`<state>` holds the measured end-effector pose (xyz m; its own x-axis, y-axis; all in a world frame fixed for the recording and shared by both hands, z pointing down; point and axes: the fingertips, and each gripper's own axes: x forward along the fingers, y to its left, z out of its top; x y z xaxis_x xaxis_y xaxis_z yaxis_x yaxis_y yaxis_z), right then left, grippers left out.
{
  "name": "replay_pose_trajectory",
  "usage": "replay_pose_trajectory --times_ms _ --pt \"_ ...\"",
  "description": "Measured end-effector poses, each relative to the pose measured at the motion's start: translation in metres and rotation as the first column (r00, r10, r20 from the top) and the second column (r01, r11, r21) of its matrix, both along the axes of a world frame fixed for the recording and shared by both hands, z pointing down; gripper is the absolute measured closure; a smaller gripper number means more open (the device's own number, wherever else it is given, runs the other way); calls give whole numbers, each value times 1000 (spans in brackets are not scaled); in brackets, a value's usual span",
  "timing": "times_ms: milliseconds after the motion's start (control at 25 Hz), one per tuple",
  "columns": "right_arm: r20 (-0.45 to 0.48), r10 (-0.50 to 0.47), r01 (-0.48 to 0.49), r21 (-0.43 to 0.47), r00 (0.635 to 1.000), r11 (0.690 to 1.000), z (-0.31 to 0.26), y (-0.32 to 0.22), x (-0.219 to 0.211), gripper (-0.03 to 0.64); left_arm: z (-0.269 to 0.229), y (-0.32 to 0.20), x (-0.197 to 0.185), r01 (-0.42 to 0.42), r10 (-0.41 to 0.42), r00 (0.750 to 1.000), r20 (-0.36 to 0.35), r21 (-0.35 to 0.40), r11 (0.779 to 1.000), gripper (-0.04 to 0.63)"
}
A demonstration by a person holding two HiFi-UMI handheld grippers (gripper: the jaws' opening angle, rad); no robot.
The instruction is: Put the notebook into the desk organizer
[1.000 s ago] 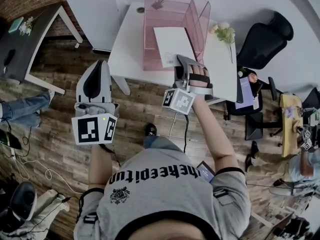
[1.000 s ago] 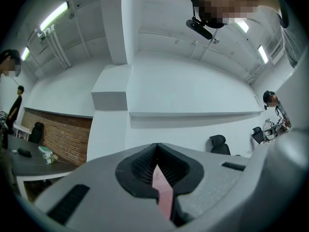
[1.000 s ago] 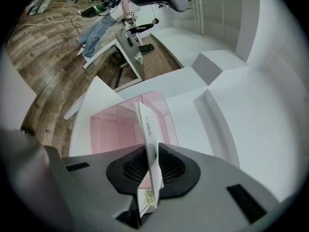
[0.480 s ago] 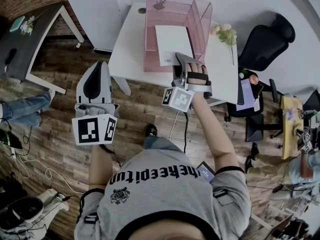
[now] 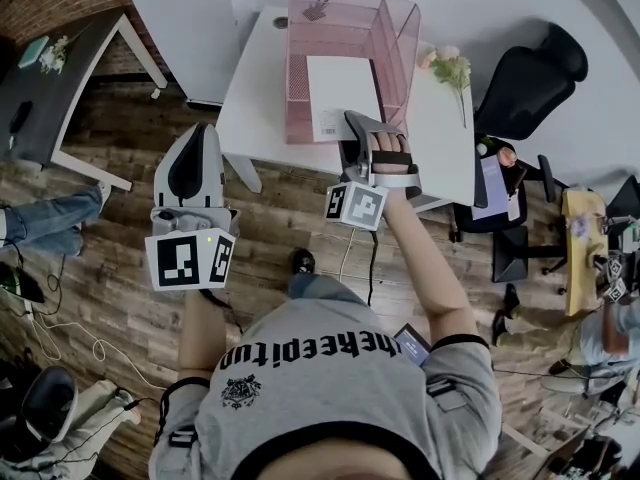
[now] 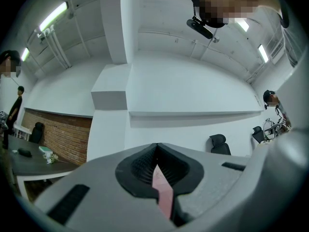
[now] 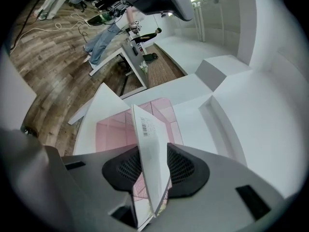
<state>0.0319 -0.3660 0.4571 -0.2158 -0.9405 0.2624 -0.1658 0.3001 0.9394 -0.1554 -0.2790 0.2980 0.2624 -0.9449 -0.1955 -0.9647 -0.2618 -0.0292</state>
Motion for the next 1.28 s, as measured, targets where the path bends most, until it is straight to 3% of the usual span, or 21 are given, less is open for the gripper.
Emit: replay_pose_trajectory --times_ms 400,520,600,1280 --pt "8 -74 73 40 997 997 -5 16 -7 508 -3 2 4 -7 7 1000 4 5 1000 591" --pt "-4 -79 79 75 997 994 -9 17 -7 586 -3 1 5 -7 7 1000 4 6 1000 591" --pt "-14 -73 74 85 997 994 -10 13 -6 594 -3 0 5 -8 8 1000 5 7 1000 591" --pt "-88 -60 59 -18 994 998 -13 -35 -7 591 -4 -11 -3 19 -19 1000 14 3 1000 591"
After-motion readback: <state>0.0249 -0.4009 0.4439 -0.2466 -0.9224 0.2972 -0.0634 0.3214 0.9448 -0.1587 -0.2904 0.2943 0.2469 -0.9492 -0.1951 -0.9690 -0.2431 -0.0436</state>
